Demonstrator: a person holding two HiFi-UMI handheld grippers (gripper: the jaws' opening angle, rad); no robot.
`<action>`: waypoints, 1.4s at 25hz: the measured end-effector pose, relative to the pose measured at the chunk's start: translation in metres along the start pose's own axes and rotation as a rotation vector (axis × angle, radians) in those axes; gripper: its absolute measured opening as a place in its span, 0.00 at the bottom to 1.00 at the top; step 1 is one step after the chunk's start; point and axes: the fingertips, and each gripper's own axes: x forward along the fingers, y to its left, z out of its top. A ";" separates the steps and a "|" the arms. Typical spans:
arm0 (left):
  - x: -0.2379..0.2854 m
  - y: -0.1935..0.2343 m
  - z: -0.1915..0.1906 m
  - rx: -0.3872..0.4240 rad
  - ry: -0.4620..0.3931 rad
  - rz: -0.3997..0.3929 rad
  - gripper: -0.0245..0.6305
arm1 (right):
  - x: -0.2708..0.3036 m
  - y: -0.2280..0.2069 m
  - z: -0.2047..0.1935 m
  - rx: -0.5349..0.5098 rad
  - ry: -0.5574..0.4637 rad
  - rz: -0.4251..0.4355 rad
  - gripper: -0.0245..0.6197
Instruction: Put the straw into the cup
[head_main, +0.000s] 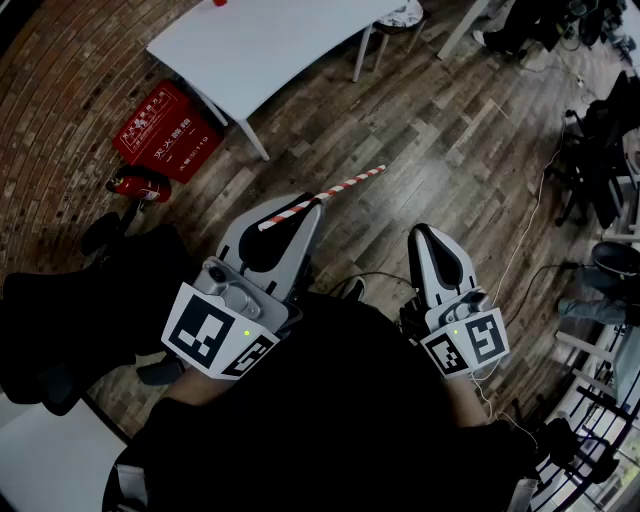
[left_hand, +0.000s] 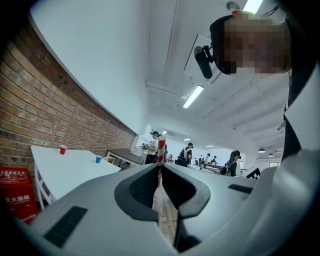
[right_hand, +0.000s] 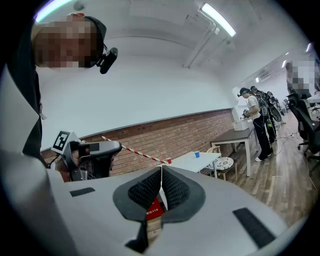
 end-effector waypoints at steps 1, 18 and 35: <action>-0.001 0.000 0.000 0.001 0.000 -0.002 0.09 | 0.000 0.001 -0.001 -0.001 0.001 -0.001 0.08; -0.008 0.009 0.000 0.008 0.017 0.001 0.09 | 0.009 0.014 -0.003 0.027 -0.019 0.014 0.08; -0.035 0.097 -0.001 -0.080 0.065 -0.083 0.09 | 0.073 0.061 -0.032 0.035 0.081 -0.097 0.08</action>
